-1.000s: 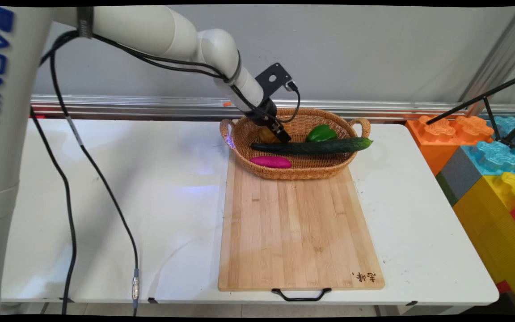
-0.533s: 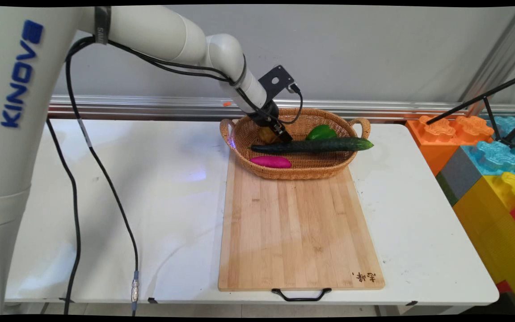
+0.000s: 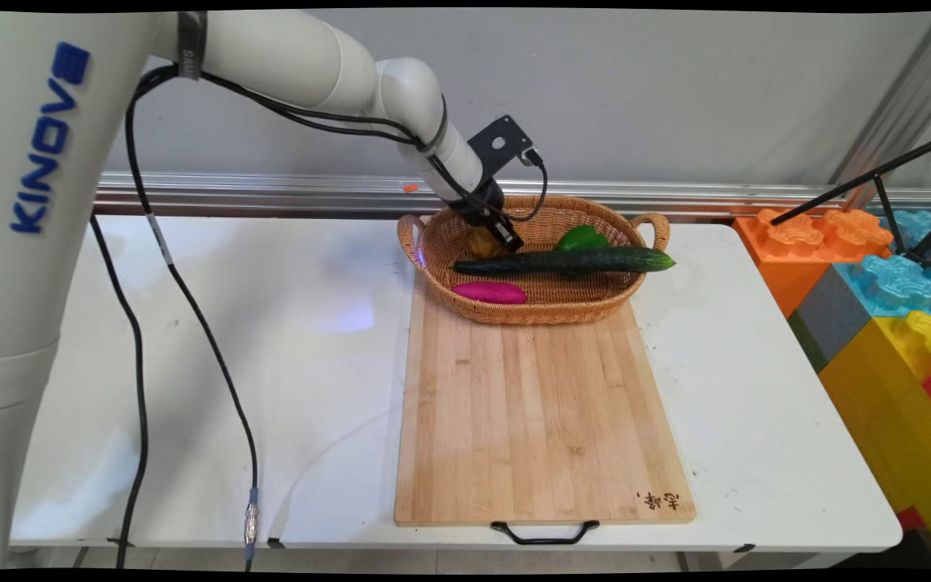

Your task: Place the picked object on the cutting board

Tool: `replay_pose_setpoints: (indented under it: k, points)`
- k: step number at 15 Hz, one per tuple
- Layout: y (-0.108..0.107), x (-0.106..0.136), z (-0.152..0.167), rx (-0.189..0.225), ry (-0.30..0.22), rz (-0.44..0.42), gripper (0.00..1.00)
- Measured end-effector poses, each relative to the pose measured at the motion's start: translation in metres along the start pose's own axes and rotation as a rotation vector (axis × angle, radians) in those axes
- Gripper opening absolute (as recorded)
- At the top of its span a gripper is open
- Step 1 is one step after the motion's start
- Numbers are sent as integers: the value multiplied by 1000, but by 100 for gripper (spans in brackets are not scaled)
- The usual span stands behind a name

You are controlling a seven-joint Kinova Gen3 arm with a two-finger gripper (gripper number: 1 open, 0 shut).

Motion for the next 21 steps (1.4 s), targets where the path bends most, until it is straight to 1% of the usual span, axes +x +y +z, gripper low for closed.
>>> replay_pose_setpoints:
  k: [3,8,10,12,15,17,19,21]
  points:
    - [1,4,-10,-2,14,9,0]
    - [7,26,-55,17,105,42,0]
    - [16,34,-79,12,141,62,0]
    - [33,39,-102,-27,160,86,0]
    - [67,36,-130,-139,154,132,0]
    - [83,32,-139,-192,145,153,0]
    - [105,23,-148,-261,127,185,0]
    - [123,11,-149,-309,107,215,0]
